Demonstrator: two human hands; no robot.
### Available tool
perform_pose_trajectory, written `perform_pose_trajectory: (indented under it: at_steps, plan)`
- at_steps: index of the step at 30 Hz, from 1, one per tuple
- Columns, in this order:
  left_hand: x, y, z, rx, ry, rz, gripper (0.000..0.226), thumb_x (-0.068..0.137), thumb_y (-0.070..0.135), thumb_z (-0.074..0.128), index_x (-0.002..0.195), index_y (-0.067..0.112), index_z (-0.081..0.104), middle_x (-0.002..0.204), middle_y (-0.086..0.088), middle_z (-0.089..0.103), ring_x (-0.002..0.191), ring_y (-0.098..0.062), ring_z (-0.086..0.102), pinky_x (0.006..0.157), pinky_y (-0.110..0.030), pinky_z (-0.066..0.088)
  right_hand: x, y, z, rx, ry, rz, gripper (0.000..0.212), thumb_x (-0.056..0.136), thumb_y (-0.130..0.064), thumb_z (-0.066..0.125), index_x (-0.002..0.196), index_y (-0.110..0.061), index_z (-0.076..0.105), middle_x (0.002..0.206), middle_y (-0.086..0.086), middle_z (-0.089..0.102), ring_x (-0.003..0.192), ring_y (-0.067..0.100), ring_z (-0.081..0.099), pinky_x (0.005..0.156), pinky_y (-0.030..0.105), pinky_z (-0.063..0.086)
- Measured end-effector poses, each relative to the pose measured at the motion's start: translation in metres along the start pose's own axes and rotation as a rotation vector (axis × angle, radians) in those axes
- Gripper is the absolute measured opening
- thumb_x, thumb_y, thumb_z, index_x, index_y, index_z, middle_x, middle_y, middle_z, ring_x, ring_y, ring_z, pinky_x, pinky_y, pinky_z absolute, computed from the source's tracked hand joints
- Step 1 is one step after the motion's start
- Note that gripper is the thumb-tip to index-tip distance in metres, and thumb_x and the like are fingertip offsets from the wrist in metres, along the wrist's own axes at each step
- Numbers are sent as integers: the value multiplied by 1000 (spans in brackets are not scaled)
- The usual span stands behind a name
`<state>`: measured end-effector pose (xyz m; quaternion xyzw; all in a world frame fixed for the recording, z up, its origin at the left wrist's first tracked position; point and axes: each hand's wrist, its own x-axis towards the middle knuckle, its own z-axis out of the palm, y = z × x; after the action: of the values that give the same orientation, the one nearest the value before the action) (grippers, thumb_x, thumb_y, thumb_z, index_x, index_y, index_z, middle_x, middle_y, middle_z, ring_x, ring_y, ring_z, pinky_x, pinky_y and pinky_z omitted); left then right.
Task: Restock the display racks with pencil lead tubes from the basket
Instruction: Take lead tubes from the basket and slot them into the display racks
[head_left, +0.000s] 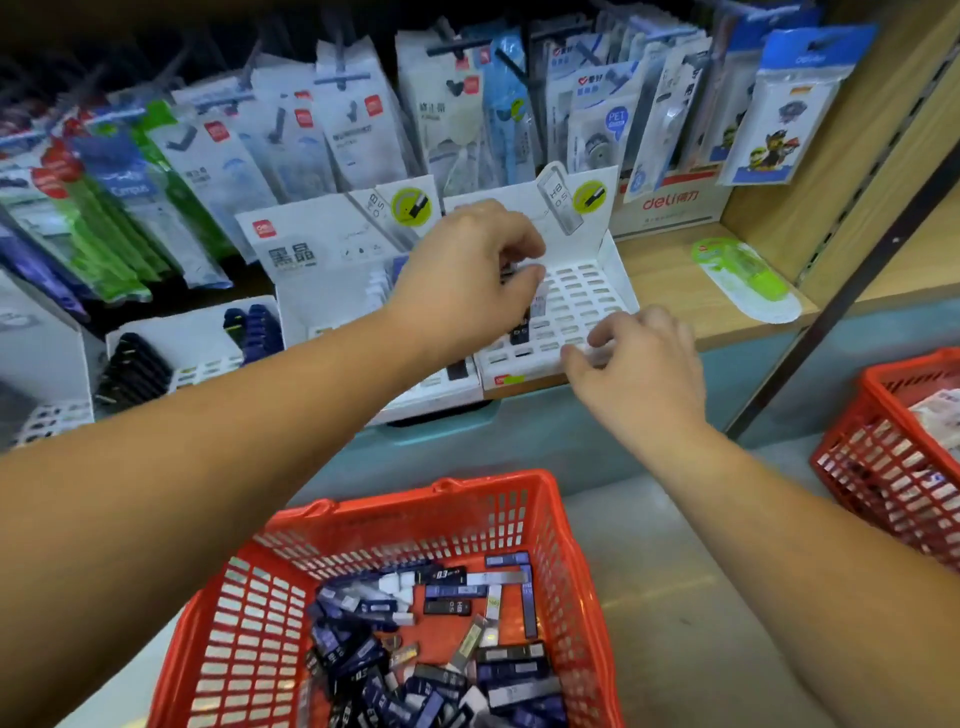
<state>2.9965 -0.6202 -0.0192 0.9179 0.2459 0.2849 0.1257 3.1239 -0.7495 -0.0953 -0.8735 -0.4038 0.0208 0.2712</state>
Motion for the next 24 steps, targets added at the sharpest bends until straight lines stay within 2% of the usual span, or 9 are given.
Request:
perform_pose_trajectory:
  at_steps: [2, 5, 9, 11, 13, 16, 19, 21, 24]
  plan:
    - [-46, 4, -16, -86, 111, 54, 9, 86, 19, 72, 94, 16, 76, 86, 2, 68, 77, -13, 61, 76, -27, 50, -11, -12, -14, -62, -67, -46, 30, 90, -54, 61, 86, -25, 66, 100, 0, 67, 105, 30, 58, 87, 40, 45]
    - [-122, -11, -26, -122, 34, -4, 3, 86, 17, 73, 89, 18, 74, 79, 7, 66, 68, -8, 57, 67, -21, 44, -46, -33, -17, -64, -271, -106, 37, 89, -58, 59, 77, -23, 62, 79, -9, 67, 85, 23, 62, 72, 34, 45]
    - [-199, -57, -11, -117, -161, -194, 5, 86, 22, 70, 89, 24, 74, 77, 14, 63, 66, 2, 53, 68, -27, 48, -111, -38, 14, -137, -540, -242, 40, 84, -68, 58, 78, -29, 61, 77, -15, 66, 84, 11, 63, 76, 35, 55]
    - [-228, -73, 2, -103, -266, -276, 8, 88, 21, 72, 95, 24, 76, 79, 15, 64, 68, -3, 57, 71, -28, 51, -137, -32, 39, -164, -669, -303, 46, 74, -76, 49, 78, -31, 59, 80, -15, 65, 86, 11, 64, 77, 38, 57]
    - [-255, -87, 18, -106, -390, -335, 15, 89, 18, 71, 103, 20, 76, 88, 8, 71, 78, -14, 65, 75, -29, 52, -155, -26, 66, -202, -799, -336, 49, 72, -77, 46, 83, -32, 59, 82, -14, 62, 89, 14, 65, 79, 39, 56]
    - [-294, -105, 39, -104, -585, -442, 28, 89, 20, 69, 116, 20, 73, 110, 0, 74, 98, -21, 68, 87, -33, 55, -171, -28, 113, -274, -958, -367, 42, 84, -68, 60, 104, -31, 62, 94, -12, 61, 95, 18, 64, 80, 36, 54]
    - [-330, -129, 52, -55, -745, -558, 39, 92, 25, 68, 131, 20, 65, 130, -5, 68, 116, -26, 64, 96, -38, 54, -188, -35, 165, -195, -1055, -277, 45, 89, -60, 65, 118, -25, 61, 110, -5, 63, 102, 20, 62, 86, 37, 53]
    - [-351, -144, 57, 0, -832, -588, 42, 92, 29, 67, 134, 21, 62, 132, -7, 64, 116, -29, 63, 96, -42, 54, -202, -35, 204, -190, -1059, -254, 59, 89, -63, 64, 132, -24, 56, 125, -3, 57, 118, 24, 57, 95, 38, 49]
    - [-375, -162, 64, 95, -922, -627, 49, 93, 27, 67, 139, 20, 55, 136, -11, 57, 121, -32, 58, 97, -46, 54, -225, -27, 255, -338, -1060, -291, 91, 84, -73, 64, 154, -23, 34, 155, 4, 37, 143, 29, 35, 116, 46, 34]
